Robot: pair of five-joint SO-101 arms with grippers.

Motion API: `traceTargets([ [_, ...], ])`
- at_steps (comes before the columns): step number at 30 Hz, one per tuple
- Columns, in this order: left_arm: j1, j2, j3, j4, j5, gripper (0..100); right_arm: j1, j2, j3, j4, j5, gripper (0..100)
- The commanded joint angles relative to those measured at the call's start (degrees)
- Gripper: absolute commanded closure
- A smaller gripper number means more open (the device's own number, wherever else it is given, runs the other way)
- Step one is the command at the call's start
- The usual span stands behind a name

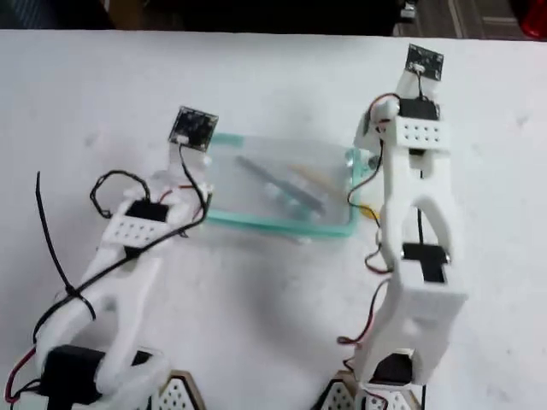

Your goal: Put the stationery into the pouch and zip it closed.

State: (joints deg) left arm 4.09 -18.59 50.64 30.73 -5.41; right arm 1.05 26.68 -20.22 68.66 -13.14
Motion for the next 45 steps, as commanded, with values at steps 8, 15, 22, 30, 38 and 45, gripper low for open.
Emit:
traceTargets([
  [8,0.7,-2.1,0.6,-6.6,-1.1,98,1.7,20.2,-22.2,0.2,-13.5,77.5],
  [15,0.8,-2.1,0.6,-6.9,-1.1,98,1.5,30.7,-32.3,2.3,-13.5,77.6],
  [22,0.8,-2.1,0.6,-6.9,-1.1,98,2.7,35.0,-40.4,6.4,-13.3,98.1],
  [30,0.8,-2.1,0.6,-6.9,-1.1,98,2.5,34.9,-55.1,18.1,-11.2,98.0],
  [38,0.8,-2.1,0.6,-6.9,-1.1,98,-1.2,34.0,-75.4,29.8,-3.3,98.1],
  [45,0.7,-2.2,0.7,-6.4,-1.1,98,-3.8,22.1,-70.9,30.1,0.1,98.1],
])
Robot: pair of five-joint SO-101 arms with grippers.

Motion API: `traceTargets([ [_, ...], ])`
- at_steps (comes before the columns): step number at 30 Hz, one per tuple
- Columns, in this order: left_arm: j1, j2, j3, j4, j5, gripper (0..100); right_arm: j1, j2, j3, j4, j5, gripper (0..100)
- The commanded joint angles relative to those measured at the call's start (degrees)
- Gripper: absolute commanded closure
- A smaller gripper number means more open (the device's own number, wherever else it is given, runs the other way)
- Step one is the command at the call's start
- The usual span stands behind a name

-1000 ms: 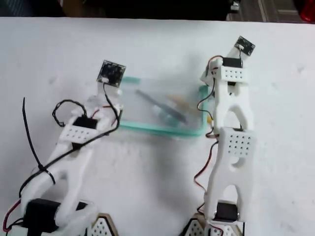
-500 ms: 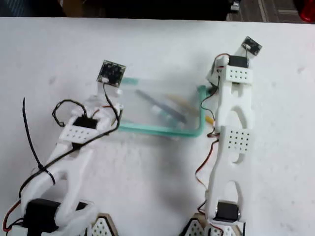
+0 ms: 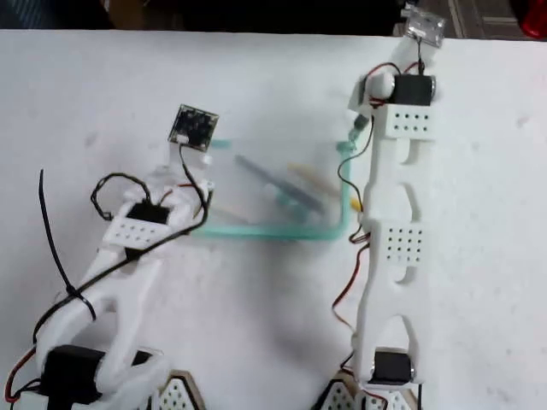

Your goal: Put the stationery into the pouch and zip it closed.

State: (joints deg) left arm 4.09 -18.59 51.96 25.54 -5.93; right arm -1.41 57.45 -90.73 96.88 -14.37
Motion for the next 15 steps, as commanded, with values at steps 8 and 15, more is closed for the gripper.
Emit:
traceTargets([
  [8,0.6,-5.4,-1.6,4.3,-0.4,98,-6.0,-27.9,9.1,1.9,8.0,98.2],
  [15,0.4,-23.1,2.7,10.8,-0.4,98,-12.1,-45.3,26.2,1.9,15.9,98.2],
])
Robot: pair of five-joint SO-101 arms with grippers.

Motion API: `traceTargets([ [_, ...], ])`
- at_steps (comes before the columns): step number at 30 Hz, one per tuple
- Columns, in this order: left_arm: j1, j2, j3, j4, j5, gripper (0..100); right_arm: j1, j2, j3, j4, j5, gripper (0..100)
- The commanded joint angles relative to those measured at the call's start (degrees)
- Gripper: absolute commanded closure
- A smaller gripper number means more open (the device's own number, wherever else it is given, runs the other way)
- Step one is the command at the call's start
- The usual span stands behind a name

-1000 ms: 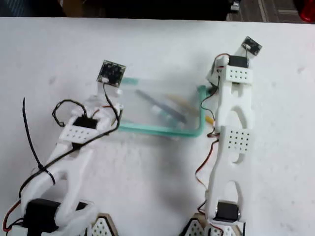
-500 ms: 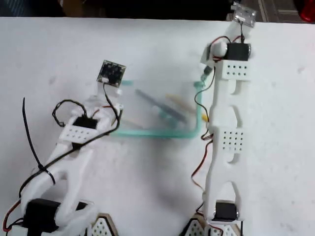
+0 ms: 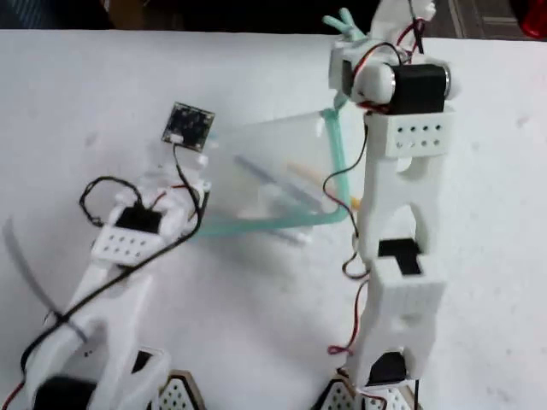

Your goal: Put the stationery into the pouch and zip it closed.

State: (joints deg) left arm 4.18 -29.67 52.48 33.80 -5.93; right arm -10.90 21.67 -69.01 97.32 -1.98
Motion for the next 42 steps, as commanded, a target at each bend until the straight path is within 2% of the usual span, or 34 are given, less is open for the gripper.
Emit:
traceTargets([
  [1,0.3,-15.3,3.4,2.6,-0.4,98,-3.5,-11.8,6.6,1.5,4.2,98.2],
  [3,0.3,-22.5,6.3,2.7,-0.4,97,-5.6,-16.6,10.5,1.4,4.8,98.2],
  [6,0.3,-33.8,9.8,4.4,-0.4,88,-9.5,-23.3,15.6,1.4,4.7,98.2],
  [8,0.7,-41.2,10.0,8.6,-0.4,83,-12.6,-27.7,18.8,1.4,4.6,98.2],
  [11,0.7,-51.6,8.2,16.3,-1.1,82,-17.2,-34.0,23.2,1.4,4.6,98.2],
  [15,1.3,-60.4,3.8,25.6,-6.9,82,-20.8,-41.5,28.0,1.3,4.7,98.2],
  [19,8.1,-62.2,-0.7,34.7,-13.8,79,-22.5,-47.8,32.9,1.2,4.8,98.1],
  [24,16.4,-62.2,-4.8,42.0,-14.8,76,-24.8,-52.8,37.8,1.2,8.6,98.1],
  [33,17.1,-62.4,-19.3,53.6,-14.2,76,-25.4,-51.9,38.0,-5.2,9.2,98.1],
  [36,17.1,-62.4,-23.5,57.0,-11.4,76,-25.4,-50.9,38.0,-8.7,9.2,98.1],
  [42,16.7,-62.4,-23.2,57.9,-10.4,76,-29.6,-49.8,37.8,-11.9,9.8,98.1],
])
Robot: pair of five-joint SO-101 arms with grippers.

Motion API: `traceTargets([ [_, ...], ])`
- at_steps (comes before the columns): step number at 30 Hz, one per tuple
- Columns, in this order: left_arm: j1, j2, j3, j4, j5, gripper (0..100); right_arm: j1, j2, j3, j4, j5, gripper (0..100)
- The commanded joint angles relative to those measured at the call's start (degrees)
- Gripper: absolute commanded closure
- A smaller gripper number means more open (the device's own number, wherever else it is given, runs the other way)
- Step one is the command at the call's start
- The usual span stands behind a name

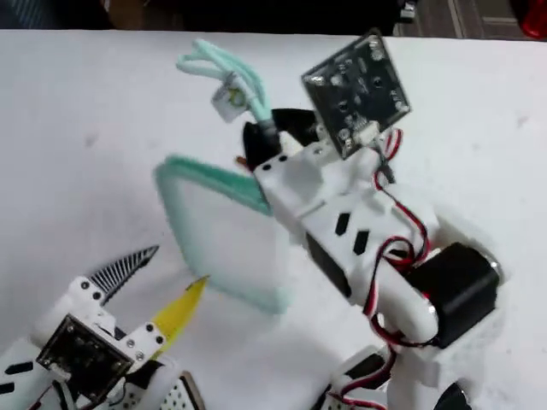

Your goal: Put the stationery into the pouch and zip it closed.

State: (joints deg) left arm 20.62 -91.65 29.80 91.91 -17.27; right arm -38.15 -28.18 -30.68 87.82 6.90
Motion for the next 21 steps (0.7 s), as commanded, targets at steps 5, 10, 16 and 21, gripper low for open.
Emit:
traceTargets([
  [5,0.1,-0.5,2.6,-0.3,1.0,76,-4.7,-0.5,-7.3,-2.9,4.7,98.1],
  [10,-7.0,-0.5,5.1,-2.6,0.5,76,-4.5,-0.6,-13.5,-2.2,5.3,98.2],
  [16,-15.1,-0.4,16.3,-18.3,1.0,76,-4.7,-0.6,-12.2,-1.5,5.3,98.2],
  [21,-15.3,-0.2,25.1,-31.5,6.6,76,-4.7,-0.6,-12.2,0.7,5.3,98.1],
])
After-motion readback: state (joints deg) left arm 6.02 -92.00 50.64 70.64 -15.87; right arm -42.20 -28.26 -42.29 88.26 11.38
